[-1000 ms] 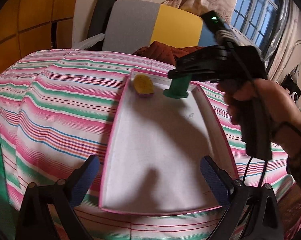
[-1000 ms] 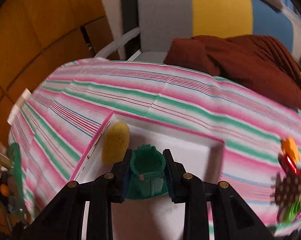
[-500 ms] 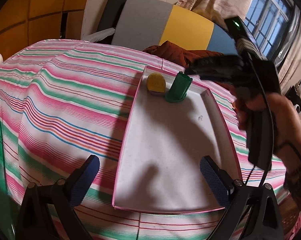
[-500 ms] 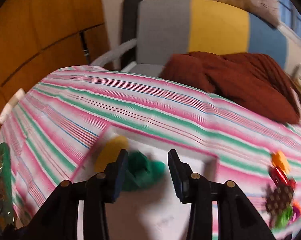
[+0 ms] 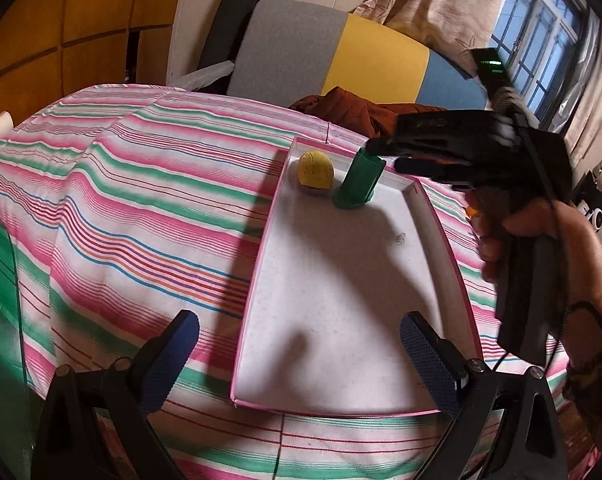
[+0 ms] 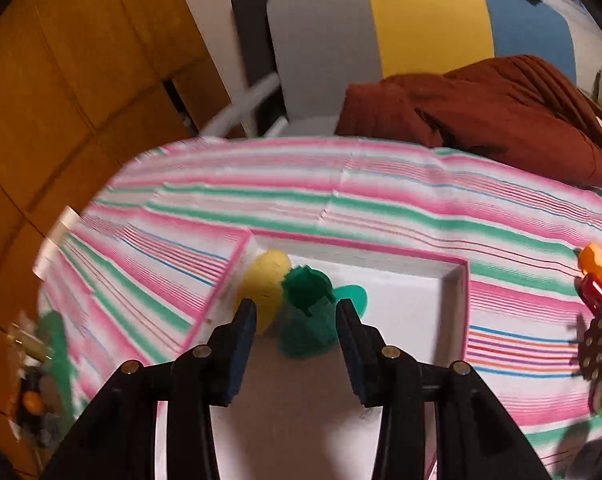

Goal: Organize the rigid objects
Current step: 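Lower the green spool into the tray beside the yellow block, open right tool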

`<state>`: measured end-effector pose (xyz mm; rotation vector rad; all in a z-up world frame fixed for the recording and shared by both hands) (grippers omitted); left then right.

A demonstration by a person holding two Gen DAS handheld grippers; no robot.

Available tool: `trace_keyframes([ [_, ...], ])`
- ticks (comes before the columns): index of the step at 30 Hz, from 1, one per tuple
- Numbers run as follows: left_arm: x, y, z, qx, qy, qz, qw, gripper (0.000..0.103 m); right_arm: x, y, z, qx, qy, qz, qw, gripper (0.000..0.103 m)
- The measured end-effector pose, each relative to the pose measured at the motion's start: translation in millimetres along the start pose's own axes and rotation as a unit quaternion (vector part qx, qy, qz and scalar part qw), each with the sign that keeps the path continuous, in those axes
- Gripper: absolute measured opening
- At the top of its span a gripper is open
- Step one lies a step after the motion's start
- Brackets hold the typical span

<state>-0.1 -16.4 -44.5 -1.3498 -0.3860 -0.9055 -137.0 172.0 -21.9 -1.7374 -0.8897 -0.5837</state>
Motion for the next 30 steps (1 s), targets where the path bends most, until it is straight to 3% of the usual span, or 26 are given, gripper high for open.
trace_keyframes([
  [8,-2,4,16,-0.004,0.011,-0.006,0.9999,0.101,52,28,11,-0.004,0.011,0.031,0.999,0.041],
  [20,8,7,55,-0.051,0.019,0.005,0.9985,0.102,109,78,71,-0.022,0.075,0.062,0.995,0.041],
  [25,8,10,72,-0.069,0.026,0.005,0.9973,0.102,147,93,108,-0.062,0.103,0.099,0.988,0.041],
  [30,6,14,89,-0.092,0.026,0.0,0.9954,0.102,183,100,163,-0.136,0.137,0.135,0.972,0.042],
])
Point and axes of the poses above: each gripper's, at about its wrist camera, not at the fingertips, and x roughly against the way its jaws point, z to its right, y to its underside, the point moved 1 cm from there along -x, roughly the way its jaws point, and after that the axes turned 5 degrees about -x, right-handed, at the moved point
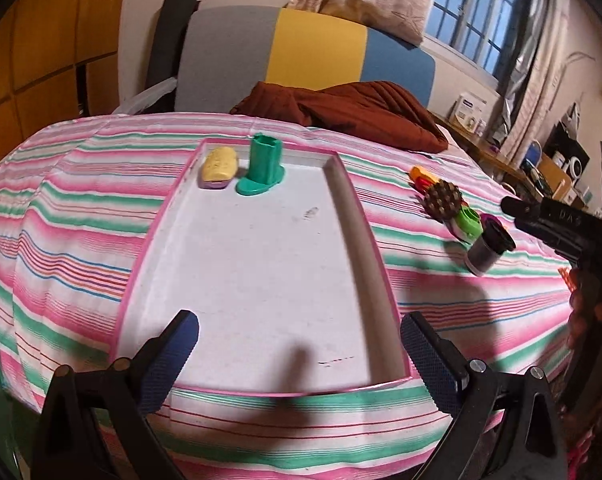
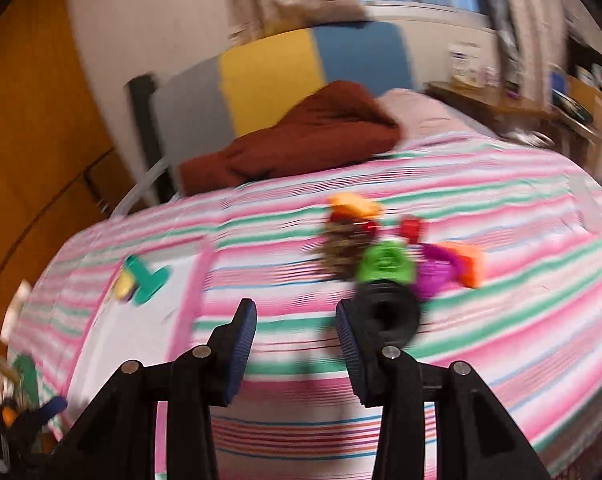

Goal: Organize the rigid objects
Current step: 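Lower the green spool into the tray beside the yellow block, open right tool, then grasp the black-lidded clear cup with the left tool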

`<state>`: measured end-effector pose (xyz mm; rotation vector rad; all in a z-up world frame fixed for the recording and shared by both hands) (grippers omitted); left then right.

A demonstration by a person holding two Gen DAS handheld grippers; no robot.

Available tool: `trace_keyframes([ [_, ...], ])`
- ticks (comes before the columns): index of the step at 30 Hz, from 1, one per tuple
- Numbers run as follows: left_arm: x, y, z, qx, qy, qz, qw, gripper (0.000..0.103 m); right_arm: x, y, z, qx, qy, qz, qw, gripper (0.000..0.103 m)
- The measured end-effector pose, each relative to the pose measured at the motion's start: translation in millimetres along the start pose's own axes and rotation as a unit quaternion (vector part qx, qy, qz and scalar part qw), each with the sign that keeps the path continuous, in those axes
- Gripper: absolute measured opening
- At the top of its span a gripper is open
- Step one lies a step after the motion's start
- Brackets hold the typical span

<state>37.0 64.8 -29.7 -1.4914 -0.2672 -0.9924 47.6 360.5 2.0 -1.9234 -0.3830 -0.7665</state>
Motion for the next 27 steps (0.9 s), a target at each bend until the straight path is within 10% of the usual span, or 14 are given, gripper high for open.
trace_keyframes([
  [11,7,1,15,-0.032,-0.012,0.005,0.9994,0.102,-43,-26,48,-0.085,-0.042,-0.072,0.993,0.043],
  [20,3,4,16,-0.036,-0.019,-0.007,0.9992,0.102,-50,-21,-7,0.016,-0.203,-0.116,0.972,0.043],
  [27,2,3,23,-0.052,-0.021,-0.006,0.9984,0.102,-31,-33,10,-0.022,-0.194,-0.057,0.979,0.044],
])
Point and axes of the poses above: each gripper's, at about its wrist camera, not at the fingertips, and x roughly against the way its jaws point, z to its right, y to its underside, the point moved 1 cm from there along -x, roughly the way its jaws point, and after that the axes turned 5 degrees about -x, right-handed, at the moved point
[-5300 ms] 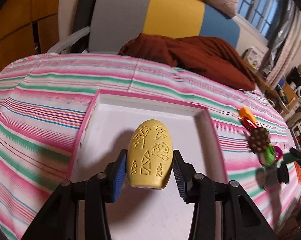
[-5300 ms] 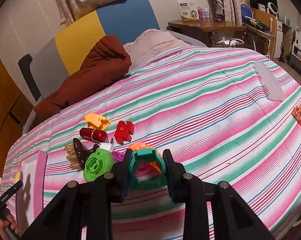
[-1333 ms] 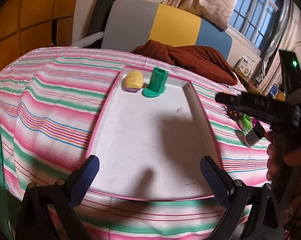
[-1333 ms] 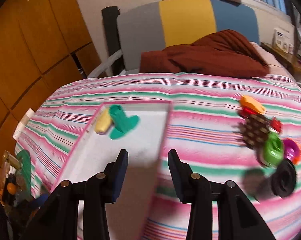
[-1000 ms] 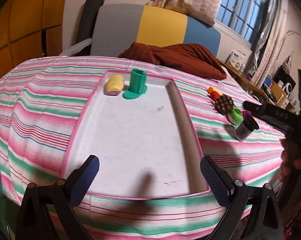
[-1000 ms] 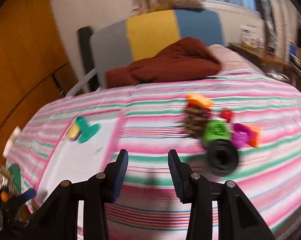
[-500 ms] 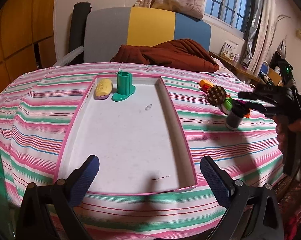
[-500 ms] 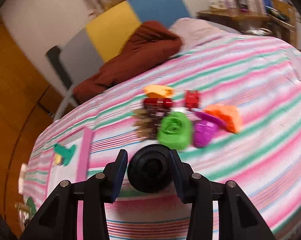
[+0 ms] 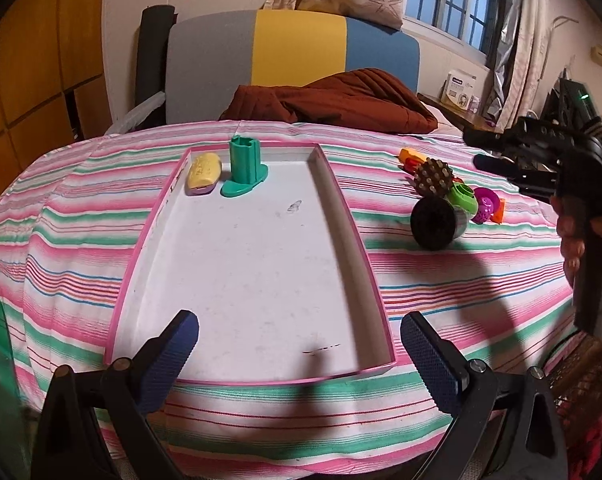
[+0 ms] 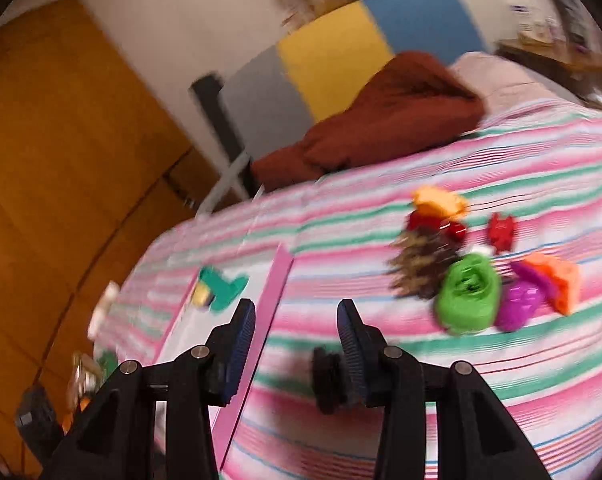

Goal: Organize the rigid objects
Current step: 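Grasp the black-lidded clear cup with the left tool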

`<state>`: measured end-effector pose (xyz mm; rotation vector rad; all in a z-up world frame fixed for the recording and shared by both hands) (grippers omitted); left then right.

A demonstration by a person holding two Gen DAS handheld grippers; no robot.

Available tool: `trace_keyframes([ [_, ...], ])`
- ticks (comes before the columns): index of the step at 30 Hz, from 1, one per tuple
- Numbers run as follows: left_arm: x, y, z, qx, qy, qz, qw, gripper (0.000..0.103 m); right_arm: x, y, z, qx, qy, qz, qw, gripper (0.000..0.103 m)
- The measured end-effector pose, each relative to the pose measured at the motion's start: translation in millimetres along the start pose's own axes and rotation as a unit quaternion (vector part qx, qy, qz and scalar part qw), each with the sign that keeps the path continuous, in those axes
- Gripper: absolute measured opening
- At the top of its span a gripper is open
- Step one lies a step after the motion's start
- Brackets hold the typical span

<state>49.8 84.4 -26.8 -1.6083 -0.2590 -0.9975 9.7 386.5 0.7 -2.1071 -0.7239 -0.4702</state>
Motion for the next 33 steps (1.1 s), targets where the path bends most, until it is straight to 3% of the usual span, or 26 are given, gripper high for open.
trace_keyframes([
  [3,1,-2,5,-0.011,0.002,0.003,0.9999,0.102,6,-12,27,-0.047,0.075,0.021,0.996,0.046],
  [6,0,-6,14,-0.025,0.002,0.003,0.9997,0.102,15,-25,65,-0.107,0.162,0.029,0.981,0.046],
  [9,-1,-10,23,-0.04,0.003,0.006,0.9992,0.102,29,-27,99,-0.173,0.185,0.05,0.966,0.046],
  [12,-5,-19,36,-0.056,0.011,0.006,0.9984,0.102,37,-18,124,-0.228,0.215,0.038,0.949,0.046],
  [15,-9,-35,54,-0.074,0.021,0.016,0.9969,0.102,36,-8,136,-0.266,0.212,0.017,0.94,0.046],
  [19,-25,-65,84,-0.108,0.019,0.019,0.9938,0.103,27,-2,146,-0.289,0.193,-0.008,0.937,0.046],
  [27,-91,-113,140,-0.175,-0.014,-0.008,0.9844,0.103,25,-9,132,-0.239,0.213,-0.003,0.947,0.046],
  [31,-114,-111,139,-0.197,-0.06,-0.032,0.9781,0.103,22,-12,130,-0.225,0.219,-0.002,0.949,0.046],
  [33,-112,-113,127,-0.182,-0.065,-0.026,0.9808,0.103,23,-13,130,-0.224,0.217,-0.002,0.95,0.046],
])
Point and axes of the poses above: each gripper's, at about its wrist camera, not at the fingertips, and x roughly against the way its jaws point, z to its right, y to its underside, the point moved 1 cm from there along -x, roughly the way its jaws point, and after that the axes turned 5 degrees about -x, right-handed, at the moved point
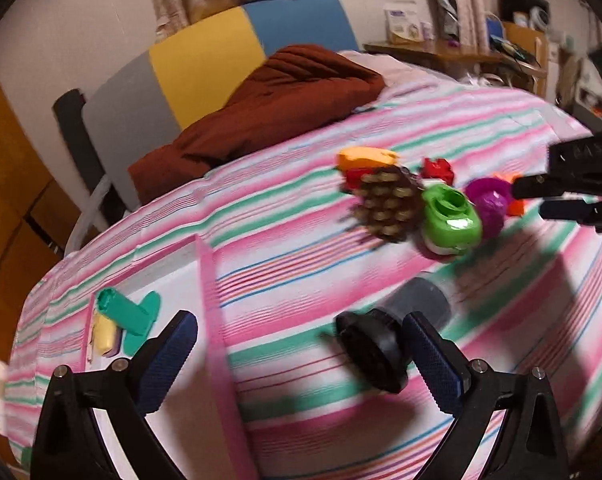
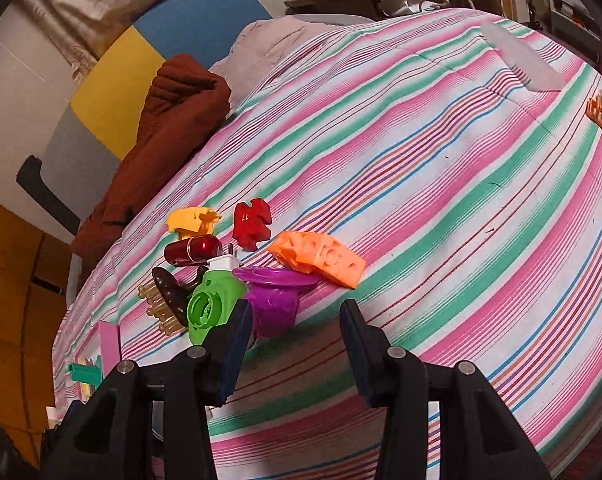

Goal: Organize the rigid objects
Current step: 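Grasp the black-lidded clear cup with the left tool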

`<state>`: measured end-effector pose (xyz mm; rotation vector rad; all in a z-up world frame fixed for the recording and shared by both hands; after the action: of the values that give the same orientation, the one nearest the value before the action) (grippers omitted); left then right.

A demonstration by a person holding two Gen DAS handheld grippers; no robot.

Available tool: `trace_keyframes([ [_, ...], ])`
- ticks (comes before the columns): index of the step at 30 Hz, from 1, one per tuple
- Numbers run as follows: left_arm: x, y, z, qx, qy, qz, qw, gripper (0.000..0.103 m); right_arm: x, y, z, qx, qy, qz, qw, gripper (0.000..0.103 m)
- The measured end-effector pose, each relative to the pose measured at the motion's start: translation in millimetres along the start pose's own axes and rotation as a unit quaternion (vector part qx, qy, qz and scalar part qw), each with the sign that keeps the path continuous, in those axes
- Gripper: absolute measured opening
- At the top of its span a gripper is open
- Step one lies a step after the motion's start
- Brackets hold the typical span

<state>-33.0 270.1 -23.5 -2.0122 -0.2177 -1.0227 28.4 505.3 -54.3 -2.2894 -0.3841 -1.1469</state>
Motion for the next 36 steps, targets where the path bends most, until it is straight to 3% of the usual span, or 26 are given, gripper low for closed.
trace_keyframes([
  [5,6,11,-32,0.058,0.008,-0.007,0.9982,0.103,-2,-2,-3,0.001,-0.004,0.0,1.0,0.046],
  [11,1,25,-54,0.077,-0.025,-0.031,0.9962,0.102,0,0,-8,0.016,-0.004,0.006,1.0,0.046],
  [15,20,21,-53,0.111,0.035,0.009,0.9931,0.102,1,0,-7,0.011,-0.003,0.009,1.0,0.046],
  [18,26,5,-26,0.062,0.047,0.012,0.9969,0.102,1,-2,-4,0.001,-0.004,0.01,1.0,0.046],
  [20,19,-5,-11,0.025,0.035,0.005,0.999,0.102,1,-2,-2,0.0,-0.001,0.01,1.0,0.046],
  [23,-3,-10,-5,-0.017,-0.016,-0.024,0.9994,0.099,1,-1,-1,-0.001,0.002,0.009,1.0,0.046],
  [34,-6,16,-68,0.043,-0.086,-0.052,0.994,0.097,-1,0,-7,0.01,-0.002,0.006,1.0,0.046],
  [36,-2,19,-75,0.066,-0.076,-0.045,0.9939,0.094,0,0,-6,0.009,-0.002,0.006,1.0,0.046],
])
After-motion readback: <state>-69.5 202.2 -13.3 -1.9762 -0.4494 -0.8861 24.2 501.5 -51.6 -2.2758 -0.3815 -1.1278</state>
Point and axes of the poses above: each gripper's, at about its wrist camera, not at the fingertips, and x roughly against the way its jaws point, z to its right, y to its underside, the point moved 1 cm from there along -x, roughly the way its jaws point, and after that the axes turned 5 degrees about -x, right-handed, at the moved point
